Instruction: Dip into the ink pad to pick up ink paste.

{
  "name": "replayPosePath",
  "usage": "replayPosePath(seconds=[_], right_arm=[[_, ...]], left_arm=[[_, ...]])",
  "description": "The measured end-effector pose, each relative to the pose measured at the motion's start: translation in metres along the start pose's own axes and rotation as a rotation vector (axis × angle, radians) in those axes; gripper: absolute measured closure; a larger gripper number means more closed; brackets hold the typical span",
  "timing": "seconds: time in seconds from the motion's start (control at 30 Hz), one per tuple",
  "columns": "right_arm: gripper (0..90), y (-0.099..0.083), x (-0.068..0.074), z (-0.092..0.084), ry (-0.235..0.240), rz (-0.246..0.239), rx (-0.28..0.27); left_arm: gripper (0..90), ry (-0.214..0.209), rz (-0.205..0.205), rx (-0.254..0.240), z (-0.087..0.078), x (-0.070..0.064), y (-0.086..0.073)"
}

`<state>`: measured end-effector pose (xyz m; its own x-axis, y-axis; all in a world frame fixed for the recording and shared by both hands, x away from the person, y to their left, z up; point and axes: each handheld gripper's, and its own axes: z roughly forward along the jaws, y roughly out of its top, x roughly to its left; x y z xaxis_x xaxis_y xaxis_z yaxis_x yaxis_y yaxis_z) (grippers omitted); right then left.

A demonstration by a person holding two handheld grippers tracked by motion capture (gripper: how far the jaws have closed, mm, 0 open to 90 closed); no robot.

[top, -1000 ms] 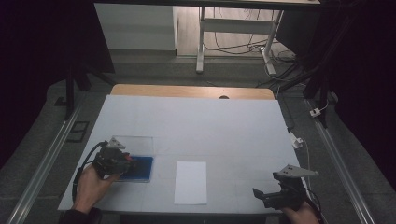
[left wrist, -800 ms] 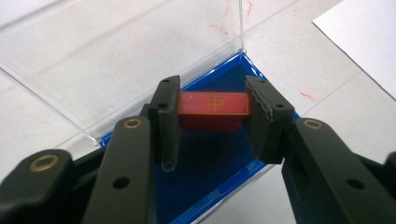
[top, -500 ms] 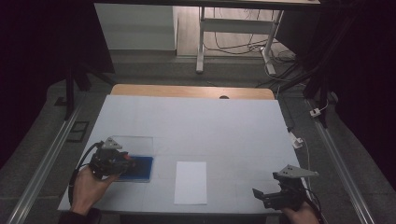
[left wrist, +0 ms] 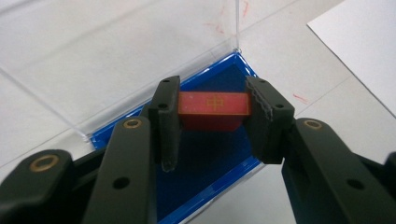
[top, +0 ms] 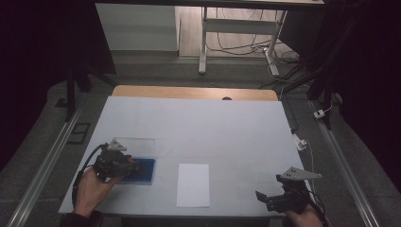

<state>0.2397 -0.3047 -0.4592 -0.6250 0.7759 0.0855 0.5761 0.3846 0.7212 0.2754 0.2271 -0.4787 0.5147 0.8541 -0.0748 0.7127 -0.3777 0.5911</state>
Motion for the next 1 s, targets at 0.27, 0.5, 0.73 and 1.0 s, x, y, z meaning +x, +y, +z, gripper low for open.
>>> replayPosePath(seconds=[0.27,0.5,0.73,1.0], right_arm=[[0.0,0.000,0.000,0.000,-0.002,0.000,0.005],[0.0,0.000,0.000,0.000,-0.002,-0.001,0.005],[0.0,0.000,0.000,0.000,0.001,-0.004,0.004],[0.0,0.000,0.001,0.000,0.000,-0.008,0.004]], left_arm=[[58.2,-0.026,-0.002,0.038,0.012,0.001,0.001],[58.2,-0.043,-0.016,0.061,0.017,0.004,0.002],[58.5,-0.026,0.014,0.064,0.018,0.001,0.000],[58.8,0.041,0.088,0.059,0.020,-0.011,-0.001]])
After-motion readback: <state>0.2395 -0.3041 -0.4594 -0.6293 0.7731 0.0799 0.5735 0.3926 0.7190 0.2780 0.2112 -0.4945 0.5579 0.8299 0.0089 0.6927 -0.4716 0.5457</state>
